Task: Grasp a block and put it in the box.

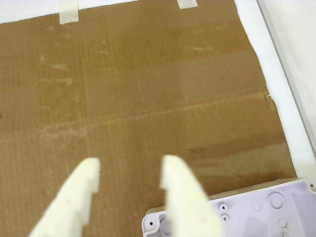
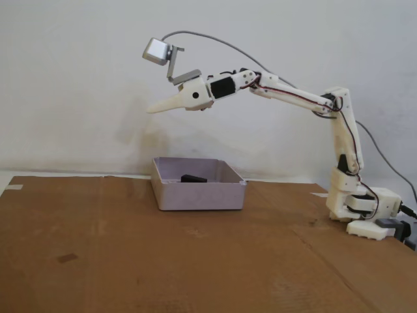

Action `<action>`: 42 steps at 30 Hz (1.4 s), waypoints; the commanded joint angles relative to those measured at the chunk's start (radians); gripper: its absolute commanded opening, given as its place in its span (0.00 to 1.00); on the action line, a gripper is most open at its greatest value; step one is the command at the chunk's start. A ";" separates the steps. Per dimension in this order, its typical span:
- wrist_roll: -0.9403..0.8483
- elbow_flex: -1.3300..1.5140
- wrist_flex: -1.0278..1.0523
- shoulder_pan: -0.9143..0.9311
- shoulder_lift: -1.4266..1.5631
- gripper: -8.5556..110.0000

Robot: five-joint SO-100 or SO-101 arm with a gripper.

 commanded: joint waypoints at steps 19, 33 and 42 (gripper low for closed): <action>0.003 0.468 -0.029 -0.095 0.578 0.12; 0.006 0.939 -0.040 -0.144 0.986 0.12; 0.006 1.233 -0.040 -0.146 1.227 0.12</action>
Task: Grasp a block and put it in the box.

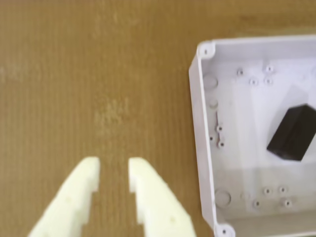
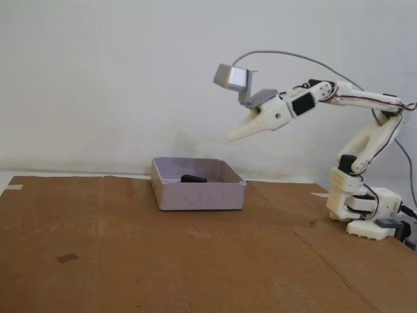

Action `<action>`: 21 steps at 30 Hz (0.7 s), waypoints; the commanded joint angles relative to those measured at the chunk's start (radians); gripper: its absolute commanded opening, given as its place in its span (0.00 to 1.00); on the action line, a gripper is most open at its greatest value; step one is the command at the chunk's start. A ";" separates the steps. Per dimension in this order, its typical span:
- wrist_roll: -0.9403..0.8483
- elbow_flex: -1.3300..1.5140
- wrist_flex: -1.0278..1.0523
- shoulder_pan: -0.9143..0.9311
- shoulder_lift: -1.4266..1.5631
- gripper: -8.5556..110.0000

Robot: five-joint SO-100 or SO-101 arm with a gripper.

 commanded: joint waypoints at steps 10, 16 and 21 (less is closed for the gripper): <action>0.006 0.316 -0.040 -0.009 0.408 0.12; 0.003 0.474 -0.041 -0.011 0.569 0.12; -0.003 0.604 -0.041 -0.011 0.695 0.12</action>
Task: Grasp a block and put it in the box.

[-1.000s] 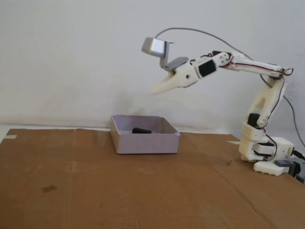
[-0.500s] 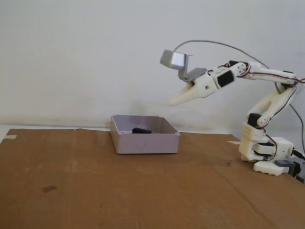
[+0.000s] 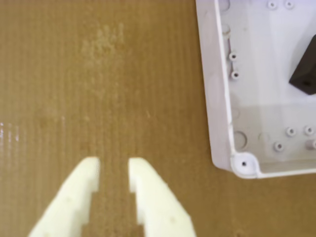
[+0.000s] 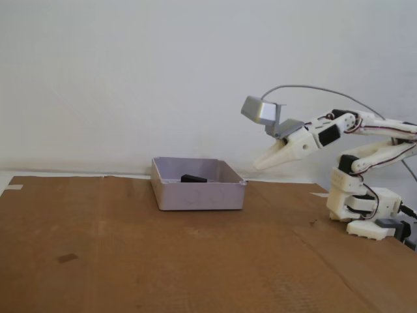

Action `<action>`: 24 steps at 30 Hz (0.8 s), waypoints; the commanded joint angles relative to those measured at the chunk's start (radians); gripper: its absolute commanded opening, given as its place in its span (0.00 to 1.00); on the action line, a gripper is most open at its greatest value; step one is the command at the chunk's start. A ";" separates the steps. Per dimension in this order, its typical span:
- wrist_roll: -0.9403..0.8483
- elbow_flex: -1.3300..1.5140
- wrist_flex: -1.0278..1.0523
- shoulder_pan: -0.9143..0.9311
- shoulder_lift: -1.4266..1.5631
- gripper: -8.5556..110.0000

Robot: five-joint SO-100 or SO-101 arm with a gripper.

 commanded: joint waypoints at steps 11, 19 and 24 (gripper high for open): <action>-0.006 0.219 -0.041 -0.011 0.336 0.12; -0.008 0.328 -0.041 -0.054 0.420 0.12; -0.008 0.385 -0.041 -0.081 0.454 0.12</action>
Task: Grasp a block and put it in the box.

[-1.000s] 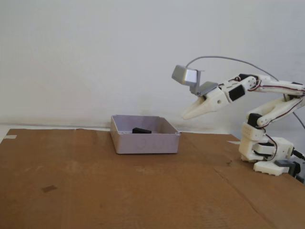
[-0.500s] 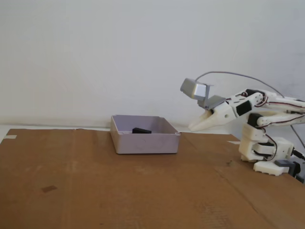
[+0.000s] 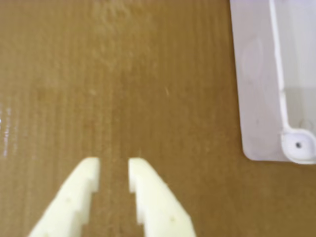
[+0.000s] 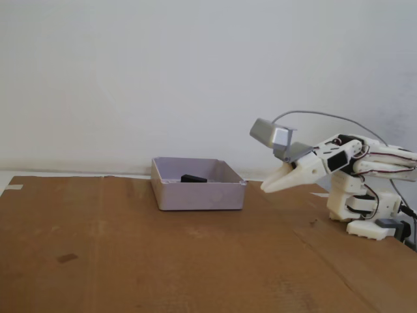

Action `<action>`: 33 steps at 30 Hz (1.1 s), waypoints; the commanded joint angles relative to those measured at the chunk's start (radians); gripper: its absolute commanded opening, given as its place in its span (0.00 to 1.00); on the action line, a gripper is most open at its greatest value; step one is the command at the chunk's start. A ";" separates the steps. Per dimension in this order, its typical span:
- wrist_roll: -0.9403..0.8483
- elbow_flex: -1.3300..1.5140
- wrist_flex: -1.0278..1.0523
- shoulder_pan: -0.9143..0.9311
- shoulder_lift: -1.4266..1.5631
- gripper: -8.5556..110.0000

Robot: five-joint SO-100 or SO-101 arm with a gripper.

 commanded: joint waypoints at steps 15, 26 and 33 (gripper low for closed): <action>0.005 0.048 0.244 -0.025 0.187 0.12; 0.005 0.044 0.474 -0.011 0.222 0.12; -0.006 0.044 0.680 -0.011 0.222 0.12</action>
